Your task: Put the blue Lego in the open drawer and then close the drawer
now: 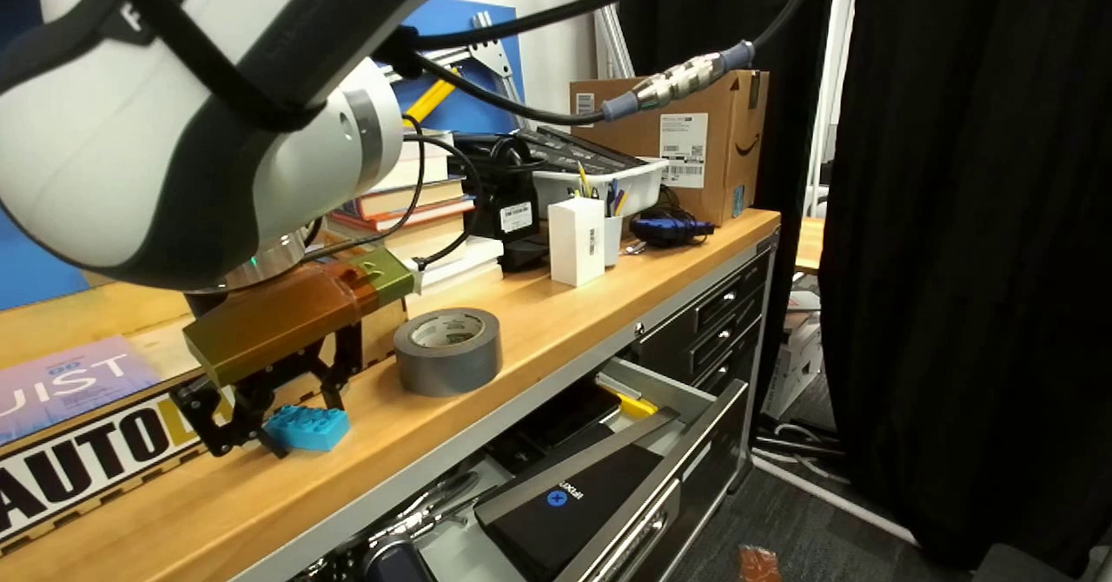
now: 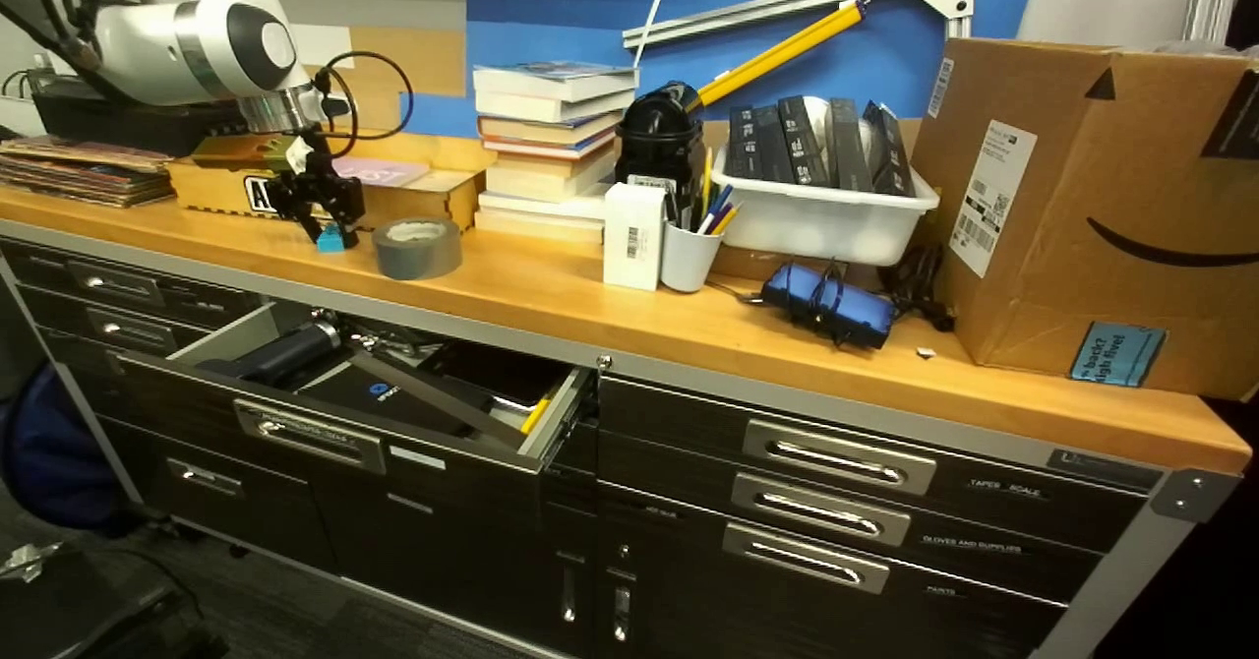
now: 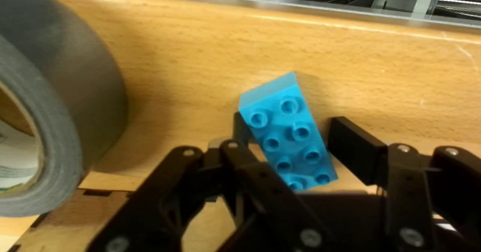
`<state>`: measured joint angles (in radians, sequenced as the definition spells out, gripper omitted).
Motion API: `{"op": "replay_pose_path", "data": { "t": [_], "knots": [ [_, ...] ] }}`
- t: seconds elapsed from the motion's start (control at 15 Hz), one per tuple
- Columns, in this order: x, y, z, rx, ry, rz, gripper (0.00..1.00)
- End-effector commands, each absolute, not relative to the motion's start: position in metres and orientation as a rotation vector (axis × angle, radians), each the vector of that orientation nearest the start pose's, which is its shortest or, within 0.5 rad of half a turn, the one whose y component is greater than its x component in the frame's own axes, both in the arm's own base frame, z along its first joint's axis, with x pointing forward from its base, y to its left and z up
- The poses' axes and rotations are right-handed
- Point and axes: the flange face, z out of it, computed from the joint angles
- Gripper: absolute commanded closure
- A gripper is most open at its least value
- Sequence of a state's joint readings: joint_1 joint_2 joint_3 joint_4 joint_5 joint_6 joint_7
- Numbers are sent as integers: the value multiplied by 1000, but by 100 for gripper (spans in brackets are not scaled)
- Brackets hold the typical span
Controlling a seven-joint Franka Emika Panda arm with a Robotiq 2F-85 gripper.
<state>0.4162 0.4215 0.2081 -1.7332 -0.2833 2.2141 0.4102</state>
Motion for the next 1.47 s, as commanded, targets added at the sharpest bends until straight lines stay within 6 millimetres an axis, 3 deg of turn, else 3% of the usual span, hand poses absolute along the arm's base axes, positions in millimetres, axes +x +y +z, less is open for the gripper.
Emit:
{"op": "replay_pose_path", "data": {
  "t": [0.0,0.13,0.47,0.73,0.93,1.2,1.27,1.4],
  "knots": [
    [544,362,355,-3190,-546,-164,73],
    [526,351,353,-3178,-535,-91,86],
    [455,328,344,-3172,-423,-21,83],
    [417,280,313,-3202,-140,-39,84],
    [407,228,292,-3186,101,-87,86],
    [416,172,290,-3121,337,-177,83],
    [418,162,291,-3110,366,-191,39],
    [417,152,293,-3099,382,-203,34]
  ]
}}
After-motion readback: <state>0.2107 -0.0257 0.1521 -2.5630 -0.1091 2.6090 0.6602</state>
